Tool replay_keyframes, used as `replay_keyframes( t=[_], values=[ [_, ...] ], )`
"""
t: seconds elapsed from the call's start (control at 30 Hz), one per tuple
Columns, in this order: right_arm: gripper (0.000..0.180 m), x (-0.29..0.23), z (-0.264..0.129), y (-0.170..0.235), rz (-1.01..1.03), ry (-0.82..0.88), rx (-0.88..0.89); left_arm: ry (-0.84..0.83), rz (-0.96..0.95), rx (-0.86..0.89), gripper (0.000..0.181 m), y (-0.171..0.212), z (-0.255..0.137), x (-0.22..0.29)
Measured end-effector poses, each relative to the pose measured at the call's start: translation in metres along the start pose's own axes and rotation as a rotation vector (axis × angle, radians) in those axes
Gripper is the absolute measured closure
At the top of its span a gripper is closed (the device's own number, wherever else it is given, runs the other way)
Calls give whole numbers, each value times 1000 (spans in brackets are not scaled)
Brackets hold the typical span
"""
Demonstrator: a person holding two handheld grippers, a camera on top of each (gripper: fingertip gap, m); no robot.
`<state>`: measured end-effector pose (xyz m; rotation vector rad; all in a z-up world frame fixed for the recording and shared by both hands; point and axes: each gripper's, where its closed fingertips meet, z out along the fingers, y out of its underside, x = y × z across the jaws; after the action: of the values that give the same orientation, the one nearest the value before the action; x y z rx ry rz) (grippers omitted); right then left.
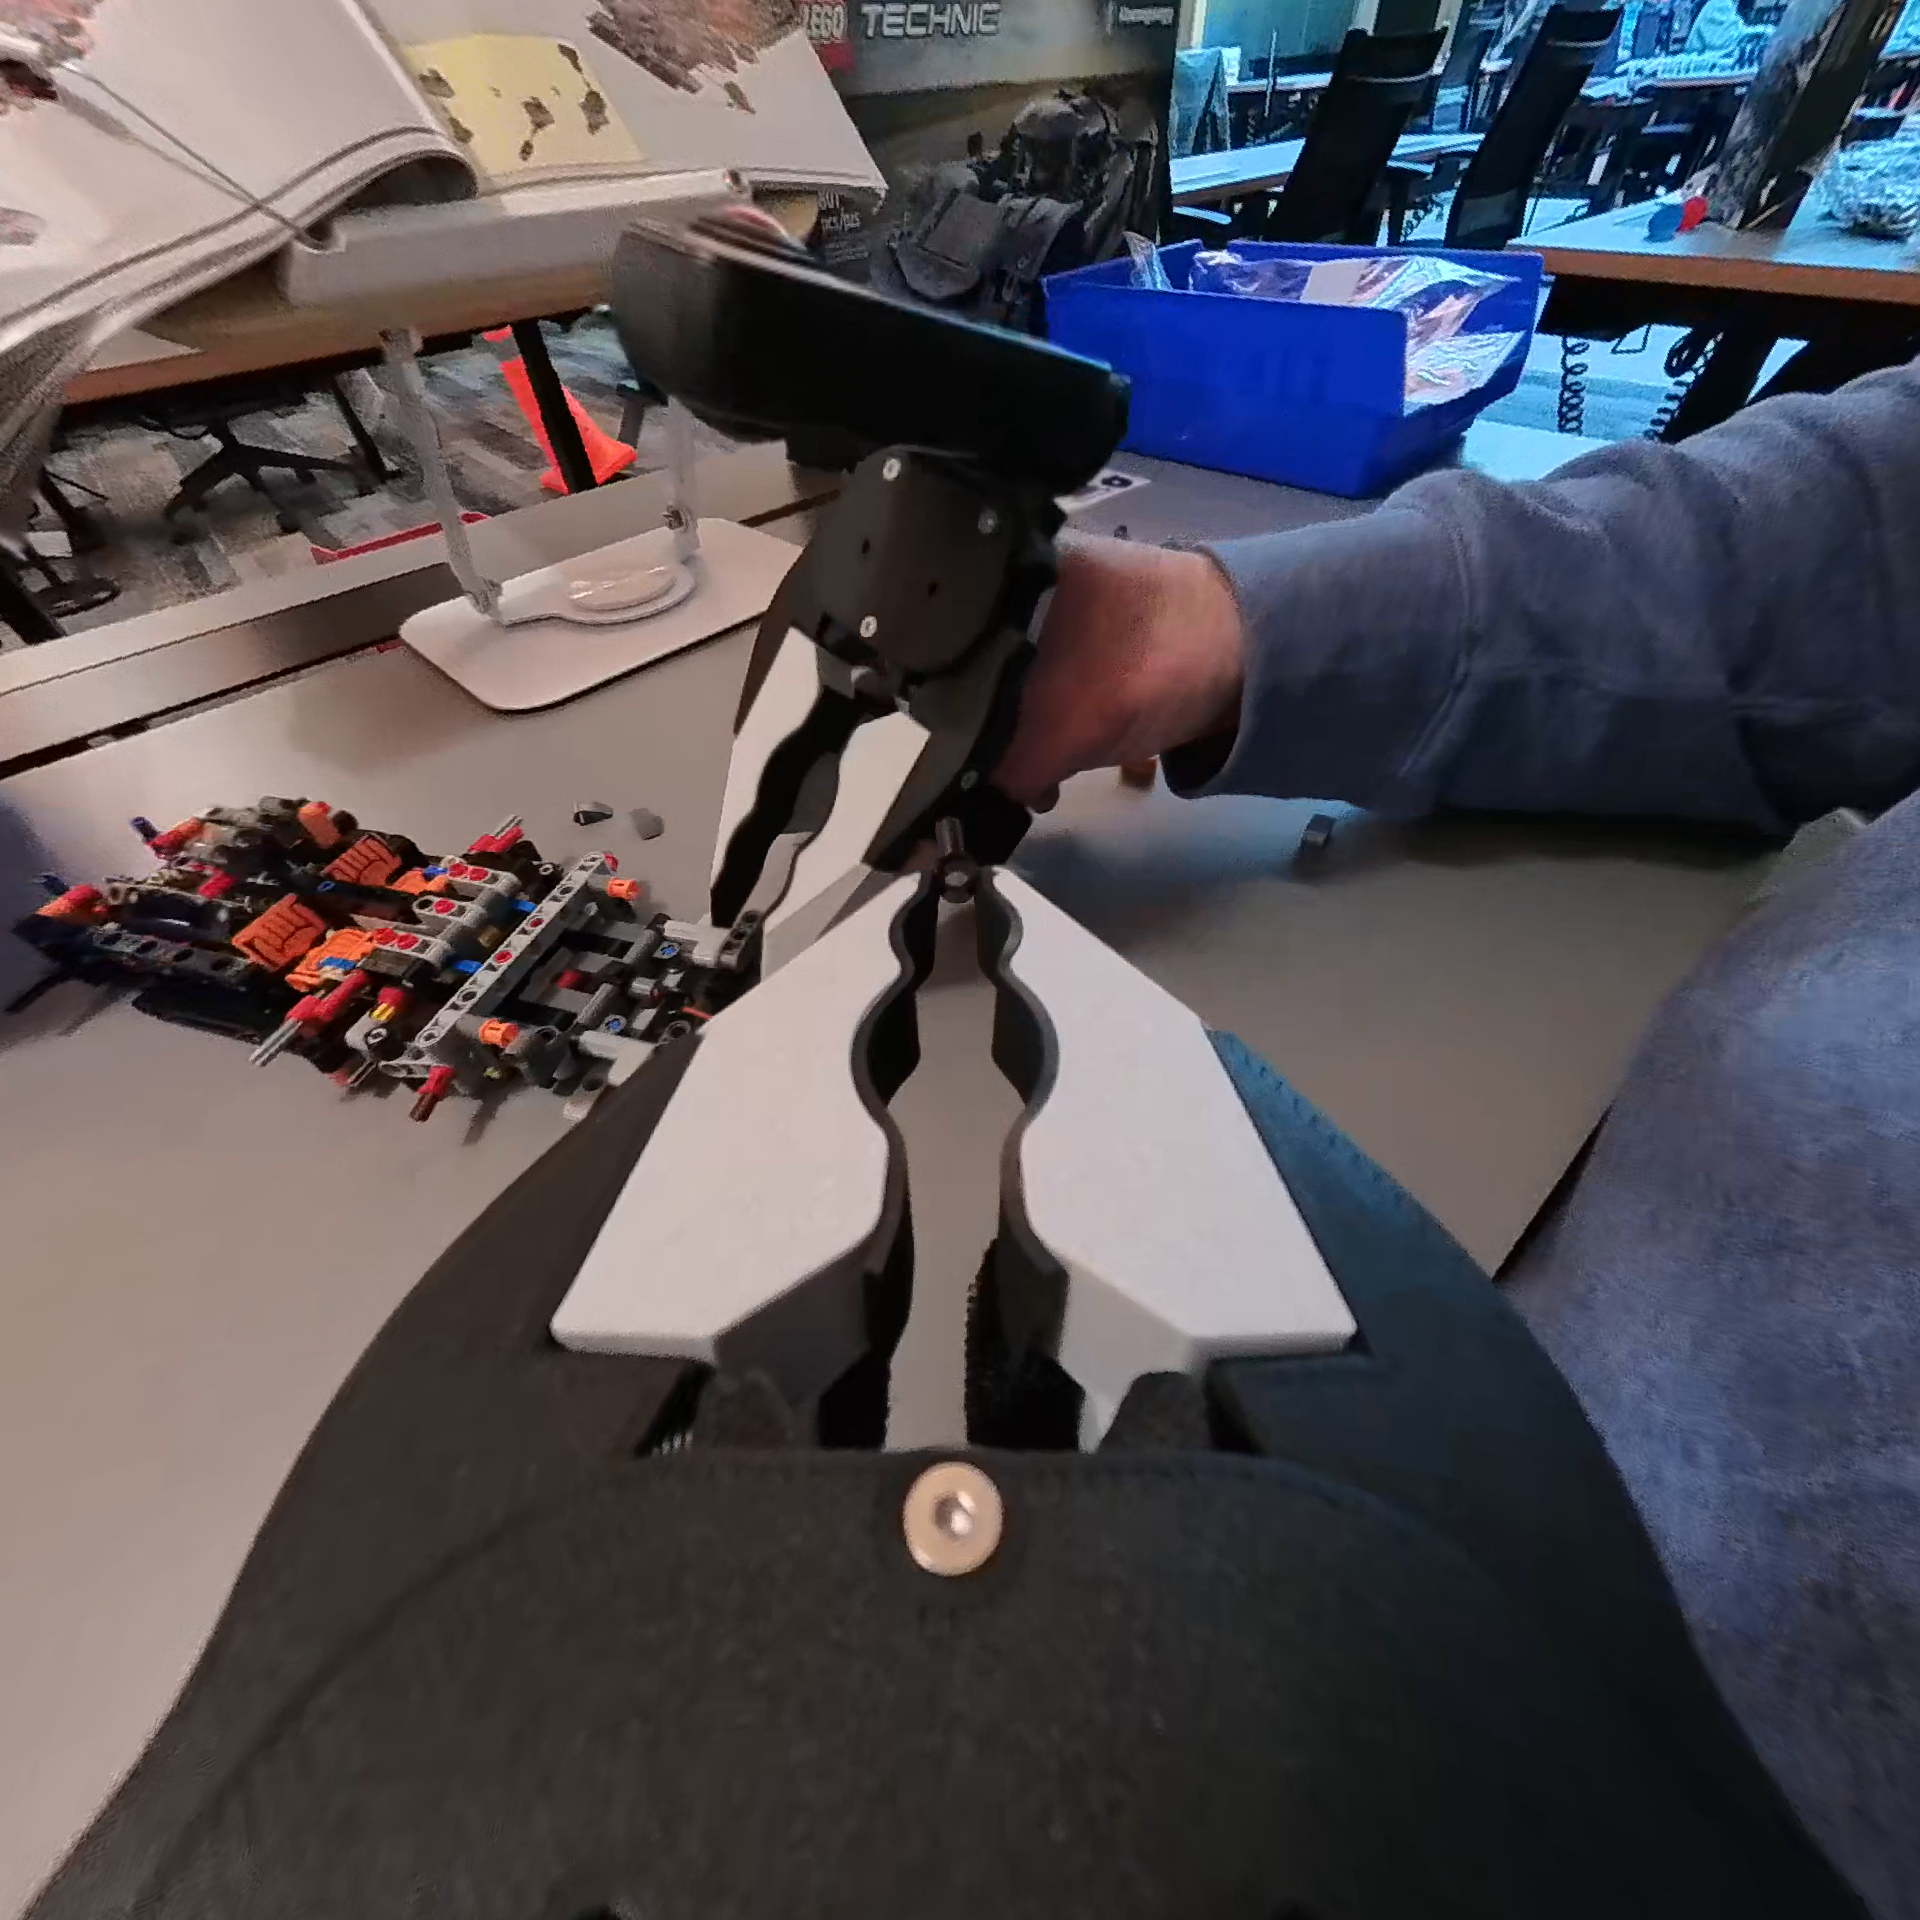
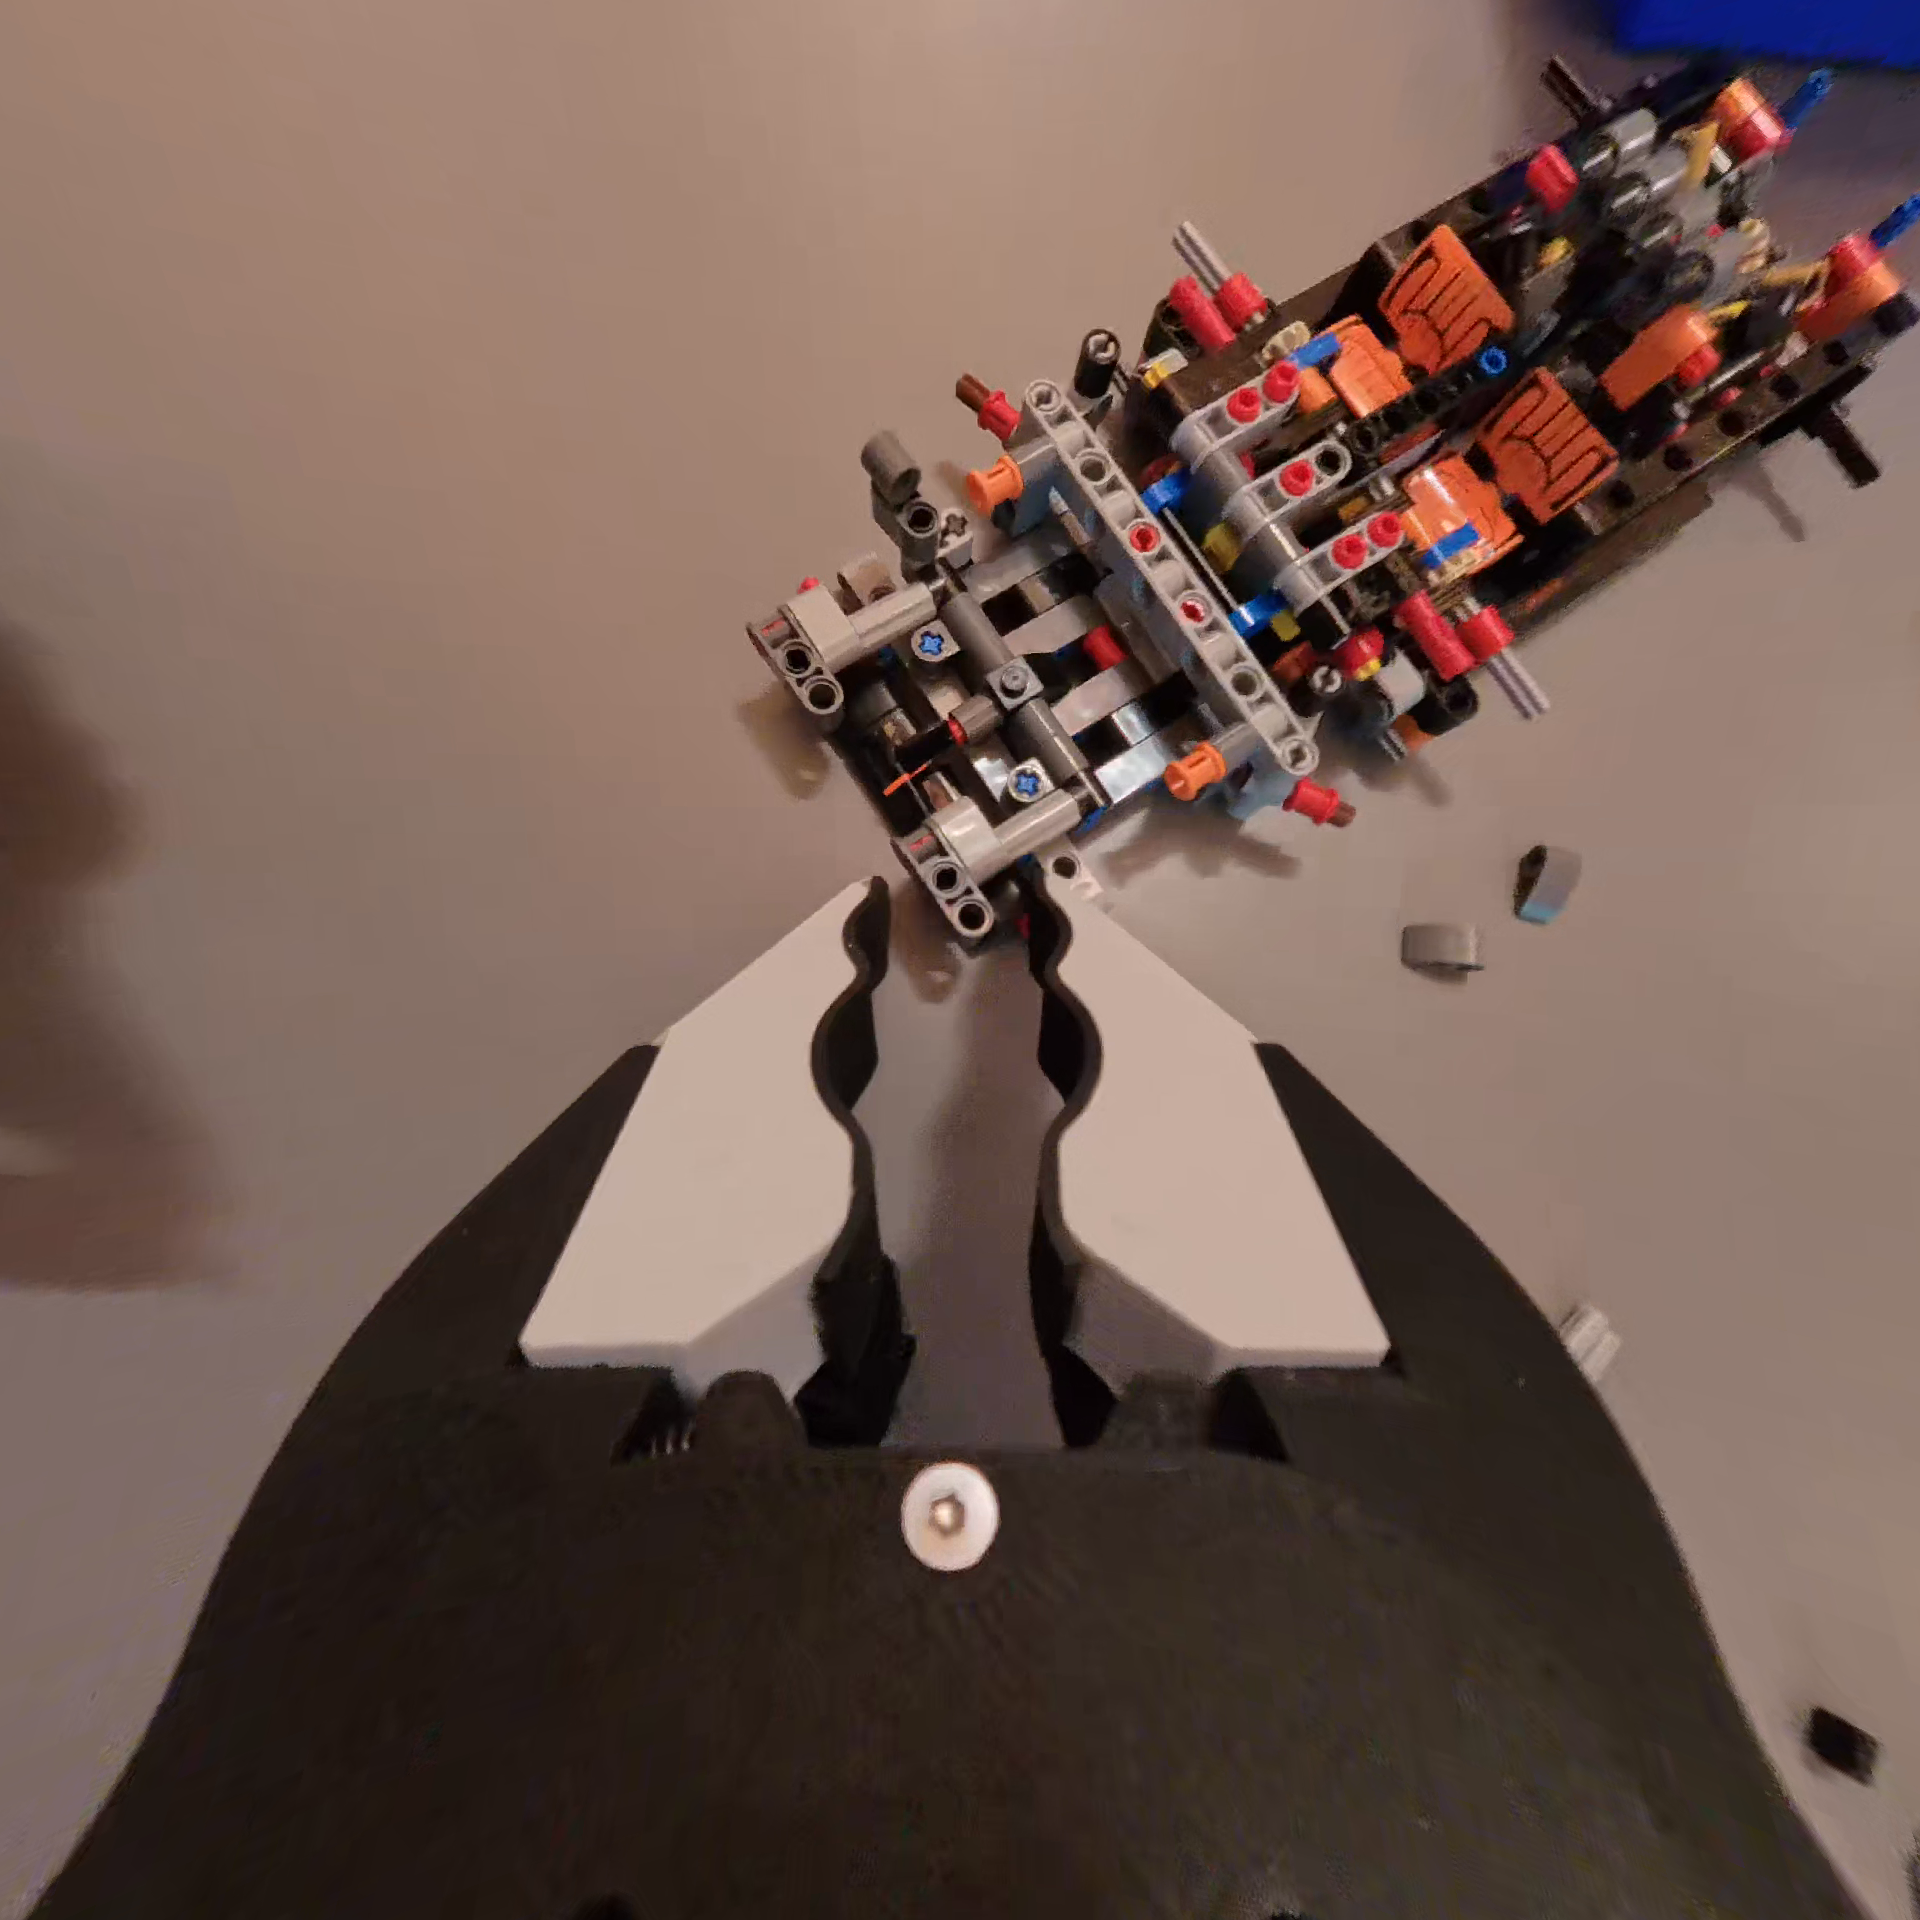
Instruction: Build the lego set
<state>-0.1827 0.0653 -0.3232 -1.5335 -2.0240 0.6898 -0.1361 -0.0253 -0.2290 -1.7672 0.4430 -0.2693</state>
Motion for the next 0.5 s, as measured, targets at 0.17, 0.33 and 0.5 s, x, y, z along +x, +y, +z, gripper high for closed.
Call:
replay_keyframes(
  t=[0.17, 0.33, 0.5],
  values=[
    [169, -3, 1, -5, -42, -19, 13, 1, -29, 16, 176, -2, -7, -7],
    [170, -5, 2, -8, -35, -46, 24, 12, -61, 30, 176, -3, -9, -10],
    [171, -7, -4, -19, 0, -76, 67, 13, -74, 34, 176, -2, -13, -14]
  ],
)
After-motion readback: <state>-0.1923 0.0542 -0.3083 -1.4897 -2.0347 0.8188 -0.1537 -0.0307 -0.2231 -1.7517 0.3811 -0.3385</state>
